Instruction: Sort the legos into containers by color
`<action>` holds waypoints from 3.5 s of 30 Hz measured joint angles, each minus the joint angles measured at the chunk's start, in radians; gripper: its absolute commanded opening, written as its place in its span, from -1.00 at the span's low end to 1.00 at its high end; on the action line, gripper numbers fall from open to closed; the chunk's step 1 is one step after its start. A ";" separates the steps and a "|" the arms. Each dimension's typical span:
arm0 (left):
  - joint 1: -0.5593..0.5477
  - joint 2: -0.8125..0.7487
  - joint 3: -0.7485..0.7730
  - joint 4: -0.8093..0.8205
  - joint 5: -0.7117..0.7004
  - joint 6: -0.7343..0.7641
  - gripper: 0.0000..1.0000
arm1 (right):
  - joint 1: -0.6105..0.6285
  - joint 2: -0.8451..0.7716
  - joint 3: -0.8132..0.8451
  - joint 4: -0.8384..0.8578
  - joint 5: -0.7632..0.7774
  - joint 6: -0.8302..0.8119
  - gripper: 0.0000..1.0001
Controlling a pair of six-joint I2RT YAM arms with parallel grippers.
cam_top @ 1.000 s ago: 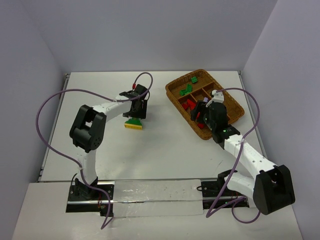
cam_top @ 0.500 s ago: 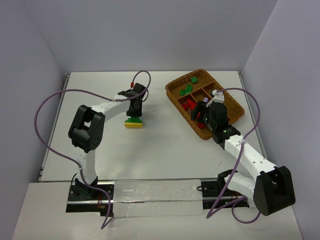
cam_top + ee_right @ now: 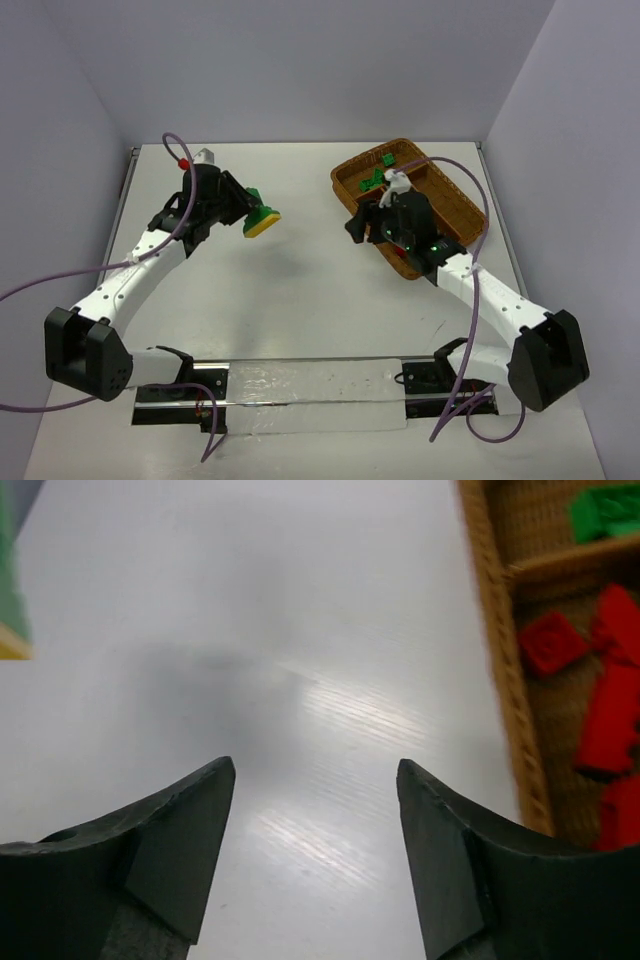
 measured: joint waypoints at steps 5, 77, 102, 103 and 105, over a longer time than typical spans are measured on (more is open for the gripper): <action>-0.006 -0.006 -0.015 -0.003 0.007 -0.054 -0.99 | 0.174 0.103 0.150 0.009 -0.040 0.001 0.60; -0.125 0.382 -0.057 -0.171 -0.225 0.086 0.10 | 0.153 -0.024 -0.160 0.107 0.115 0.104 -1.00; 0.036 -0.081 0.120 -0.313 -0.209 0.233 0.53 | 0.142 0.615 0.485 -0.236 -0.476 -0.041 -1.00; 0.037 -0.090 0.109 -0.312 -0.197 0.235 0.53 | 0.143 0.638 0.493 -0.277 -0.481 -0.049 -1.00; 0.039 -0.105 0.078 -0.311 -0.168 0.238 0.52 | 0.147 0.681 0.516 -0.355 -0.486 -0.063 -0.98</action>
